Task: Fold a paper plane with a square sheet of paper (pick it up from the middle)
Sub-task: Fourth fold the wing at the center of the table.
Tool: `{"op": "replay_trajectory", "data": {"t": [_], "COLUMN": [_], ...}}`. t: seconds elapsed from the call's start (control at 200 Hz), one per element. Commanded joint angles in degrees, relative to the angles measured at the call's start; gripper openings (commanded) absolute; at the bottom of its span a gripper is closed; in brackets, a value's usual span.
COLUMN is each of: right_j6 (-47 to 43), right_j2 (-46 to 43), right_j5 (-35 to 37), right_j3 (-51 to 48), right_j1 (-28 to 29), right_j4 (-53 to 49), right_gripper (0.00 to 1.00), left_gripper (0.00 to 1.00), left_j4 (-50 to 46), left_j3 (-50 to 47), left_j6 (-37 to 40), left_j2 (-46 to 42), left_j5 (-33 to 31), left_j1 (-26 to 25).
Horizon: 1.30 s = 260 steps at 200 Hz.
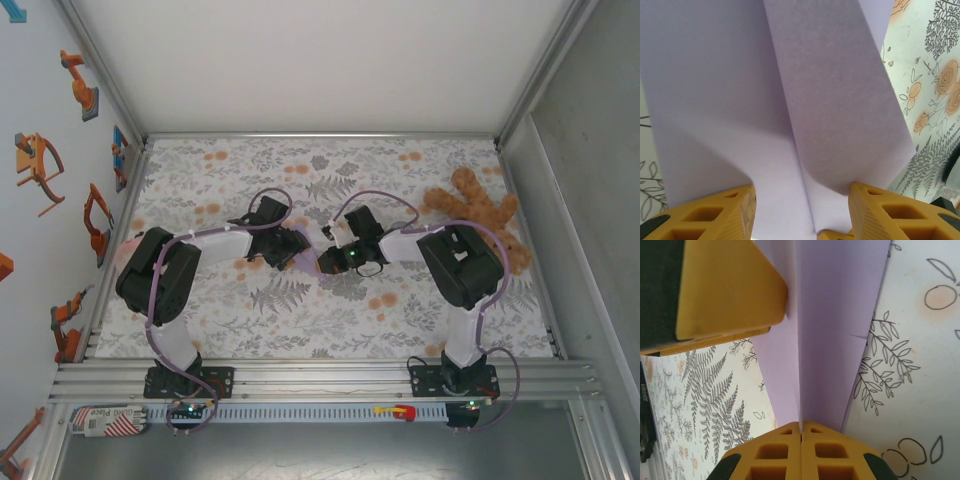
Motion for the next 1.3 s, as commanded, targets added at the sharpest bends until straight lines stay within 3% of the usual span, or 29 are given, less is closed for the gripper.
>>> {"op": "replay_trajectory", "data": {"t": [0.0, 0.215, 0.411, 0.631, 0.896, 1.297], "right_j6": [1.98, 3.71, 5.9, 7.08, 7.56, 7.28], "right_j2": [1.42, 1.78, 2.31, 2.65, 3.05, 3.9], "right_j5": [-1.99, -4.17, -5.65, -6.23, -6.18, -5.73], "right_j3": [-0.5, -0.36, -0.78, -0.85, -0.77, 0.49], "right_j1": [-1.04, -1.61, -2.31, -2.82, -3.28, -3.46], "right_j4": [1.02, 1.32, 3.06, 3.35, 2.5, -0.23], "right_gripper": [0.0, 0.0, 0.0, 0.0, 0.0, 0.01], "left_gripper": [0.54, 0.5, 0.28, 0.14, 0.1, 0.09], "left_j4": [-1.49, 8.47, 20.16, 32.0, 42.33, 41.27], "left_j3": [1.62, -4.08, -10.24, -13.52, -14.96, -14.86], "left_j6": [3.49, 3.71, 3.09, 1.58, -1.0, -1.4], "left_j2": [-3.27, -7.95, -8.01, -4.2, 0.97, 3.97], "left_j5": [0.22, 2.69, 6.88, 10.62, 13.69, 12.81], "left_j1": [0.63, 2.8, 3.35, 2.66, 1.88, 1.85]}}
